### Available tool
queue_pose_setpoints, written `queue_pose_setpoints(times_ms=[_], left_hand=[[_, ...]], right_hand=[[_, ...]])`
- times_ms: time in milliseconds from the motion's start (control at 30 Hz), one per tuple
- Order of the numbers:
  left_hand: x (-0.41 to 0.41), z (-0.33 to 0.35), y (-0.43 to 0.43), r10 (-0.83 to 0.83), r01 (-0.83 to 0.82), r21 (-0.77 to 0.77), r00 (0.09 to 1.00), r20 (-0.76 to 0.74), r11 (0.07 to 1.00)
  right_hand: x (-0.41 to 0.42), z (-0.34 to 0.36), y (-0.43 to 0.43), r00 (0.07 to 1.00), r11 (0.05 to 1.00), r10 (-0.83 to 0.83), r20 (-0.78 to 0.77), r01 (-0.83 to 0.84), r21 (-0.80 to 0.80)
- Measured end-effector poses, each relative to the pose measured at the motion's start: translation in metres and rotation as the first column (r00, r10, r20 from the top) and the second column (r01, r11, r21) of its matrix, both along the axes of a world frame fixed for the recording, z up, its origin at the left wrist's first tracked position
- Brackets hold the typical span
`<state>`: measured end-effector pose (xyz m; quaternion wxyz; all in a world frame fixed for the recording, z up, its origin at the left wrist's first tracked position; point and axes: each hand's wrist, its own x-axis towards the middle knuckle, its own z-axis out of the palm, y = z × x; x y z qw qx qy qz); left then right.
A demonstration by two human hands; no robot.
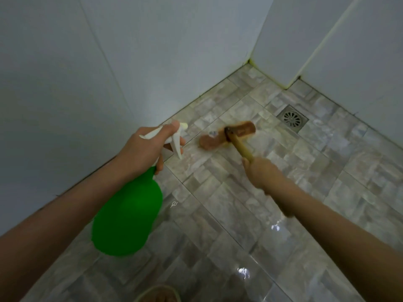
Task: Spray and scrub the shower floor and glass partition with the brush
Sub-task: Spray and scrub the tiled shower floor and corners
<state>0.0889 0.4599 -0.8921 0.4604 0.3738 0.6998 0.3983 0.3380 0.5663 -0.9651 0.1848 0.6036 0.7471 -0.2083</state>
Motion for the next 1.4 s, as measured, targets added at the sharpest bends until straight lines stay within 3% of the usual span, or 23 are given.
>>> queue_pose_setpoints(times_ms=[133,233,367,500,600,667,800,867,1033,1133,1267,1400], left_hand=[[0.001,-0.006,0.003,0.032,-0.032,0.011,0.999,0.002,0.999],[0.0,-0.004,0.006,0.029,-0.029,0.015,1.0,-0.004,0.999],[-0.006,-0.004,0.009,0.023,-0.023,0.002,1.0,-0.017,1.0],[-0.004,-0.007,0.018,0.014,-0.014,0.011,1.0,-0.003,1.0],[0.0,-0.012,0.025,0.018,-0.018,0.017,1.0,0.0,1.0],[0.001,-0.015,0.03,0.018,-0.018,0.017,1.0,0.004,1.0],[0.0,-0.019,0.035,0.026,-0.026,-0.009,1.0,0.003,1.0],[0.002,-0.019,0.041,0.037,-0.037,-0.006,0.999,0.029,0.999],[0.018,-0.027,0.056,0.006,-0.007,0.009,0.999,0.04,1.0],[0.023,-0.03,0.063,-0.015,0.015,-0.012,0.999,0.047,1.0],[0.025,-0.026,0.075,0.006,-0.005,-0.01,0.996,0.09,1.0],[0.029,-0.022,0.088,-0.008,0.007,0.012,0.996,0.093,1.0]], right_hand=[[-0.042,0.0,0.081,0.998,1.0,-0.02,-0.062,0.021,0.021],[0.003,-0.002,0.04,0.997,0.998,0.064,0.043,-0.065,0.015],[0.032,-0.01,-0.015,0.997,0.996,0.079,0.009,-0.079,0.027],[-0.04,-0.02,0.055,0.976,0.976,0.209,-0.062,-0.204,0.076],[-0.069,-0.018,0.125,0.986,0.991,0.124,-0.108,-0.117,0.068],[-0.051,-0.013,0.13,0.99,0.996,0.082,-0.112,-0.078,0.044],[0.0,-0.018,0.095,0.974,0.972,0.226,-0.019,-0.224,0.073],[-0.011,-0.017,0.117,0.961,0.958,0.278,0.007,-0.278,0.07],[-0.038,-0.019,0.194,0.981,0.982,0.179,-0.073,-0.174,0.08],[0.034,-0.018,0.18,0.972,0.972,0.233,-0.025,-0.232,0.05],[0.112,-0.001,0.159,0.983,0.986,0.167,0.077,-0.166,-0.015],[0.046,-0.006,0.209,0.97,0.969,0.238,0.057,-0.241,0.061]])
